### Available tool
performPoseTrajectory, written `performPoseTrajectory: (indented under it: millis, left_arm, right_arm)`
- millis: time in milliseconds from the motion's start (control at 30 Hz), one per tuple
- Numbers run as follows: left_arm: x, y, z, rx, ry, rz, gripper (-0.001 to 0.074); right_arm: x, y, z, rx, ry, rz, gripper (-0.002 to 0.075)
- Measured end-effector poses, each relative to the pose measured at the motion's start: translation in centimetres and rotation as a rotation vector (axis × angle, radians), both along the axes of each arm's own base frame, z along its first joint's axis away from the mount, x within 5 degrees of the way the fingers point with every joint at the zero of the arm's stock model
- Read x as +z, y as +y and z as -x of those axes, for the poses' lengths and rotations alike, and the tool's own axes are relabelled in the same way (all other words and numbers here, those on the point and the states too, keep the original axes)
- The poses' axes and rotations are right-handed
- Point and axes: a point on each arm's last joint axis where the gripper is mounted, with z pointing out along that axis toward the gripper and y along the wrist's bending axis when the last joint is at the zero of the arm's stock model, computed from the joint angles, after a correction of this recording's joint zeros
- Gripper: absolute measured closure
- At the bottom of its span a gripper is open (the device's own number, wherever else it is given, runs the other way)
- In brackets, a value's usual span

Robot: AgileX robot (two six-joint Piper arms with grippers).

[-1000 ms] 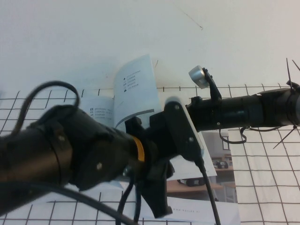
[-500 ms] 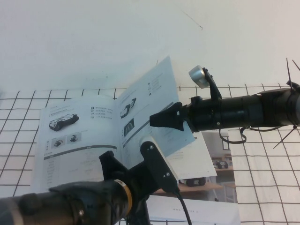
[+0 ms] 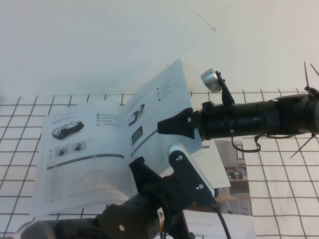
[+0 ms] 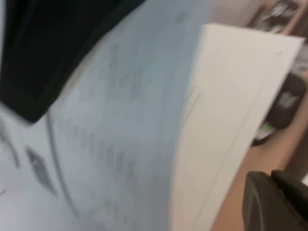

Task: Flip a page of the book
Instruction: Open the closed book

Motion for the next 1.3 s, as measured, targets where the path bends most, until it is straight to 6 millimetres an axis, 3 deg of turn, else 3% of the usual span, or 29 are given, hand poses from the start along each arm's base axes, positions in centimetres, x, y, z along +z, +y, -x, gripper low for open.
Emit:
performPoseTrajectory:
  millis: [167, 400, 633, 900, 1300]
  left_arm:
    - [0.0, -1.1, 1.2, -0.06, -0.025, -0.019, 0.0737]
    - [-2.1, -0.7, -0.2, 0.096, -0.111, -0.133, 0.0737]
    - [-4.8, -1.7, -1.6, 0.211, -0.107, -0.145, 0.0737]
    - [-3.7, -2.5, -2.8, 0.322, -0.185, -0.078, 0.0737]
    - [-3.3, 0.3, -5.5, 0.506, -0.22, -0.04, 0.0737]
  right_arm:
    - [0.4, 0.1, 0.0, 0.015, -0.009, -0.018, 0.029]
    - [1.6, 0.5, 0.0, 0.072, -0.018, -0.086, 0.029]
    - [2.0, 0.7, 0.5, 0.12, -0.012, -0.127, 0.029]
    - [2.4, 2.1, 1.2, 0.179, -0.022, -0.142, 0.029]
    - [2.6, 2.3, 1.6, 0.205, -0.062, -0.119, 0.029]
